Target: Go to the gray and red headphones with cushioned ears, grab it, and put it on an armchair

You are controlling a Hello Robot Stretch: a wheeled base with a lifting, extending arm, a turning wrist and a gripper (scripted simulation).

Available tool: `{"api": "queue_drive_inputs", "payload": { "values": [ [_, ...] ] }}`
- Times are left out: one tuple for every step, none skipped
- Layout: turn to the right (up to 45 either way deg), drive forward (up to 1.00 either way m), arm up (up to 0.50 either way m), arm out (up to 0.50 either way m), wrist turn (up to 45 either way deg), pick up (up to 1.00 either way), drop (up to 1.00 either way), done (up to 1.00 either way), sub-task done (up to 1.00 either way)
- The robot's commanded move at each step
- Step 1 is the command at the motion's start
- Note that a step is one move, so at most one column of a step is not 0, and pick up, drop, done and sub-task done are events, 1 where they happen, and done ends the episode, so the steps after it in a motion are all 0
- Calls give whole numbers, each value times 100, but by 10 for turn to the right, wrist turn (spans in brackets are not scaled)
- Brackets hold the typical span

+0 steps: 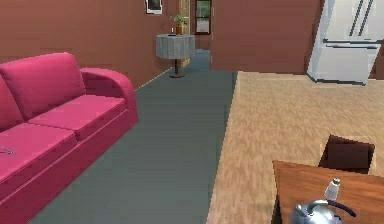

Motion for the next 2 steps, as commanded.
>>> {"api": "queue_drive_inputs", "payload": {
  "values": [
    [0,0,50,0,0,0,0,0,0],
    [0,0,28,0,0,0,0,0,0]
  ]
}}
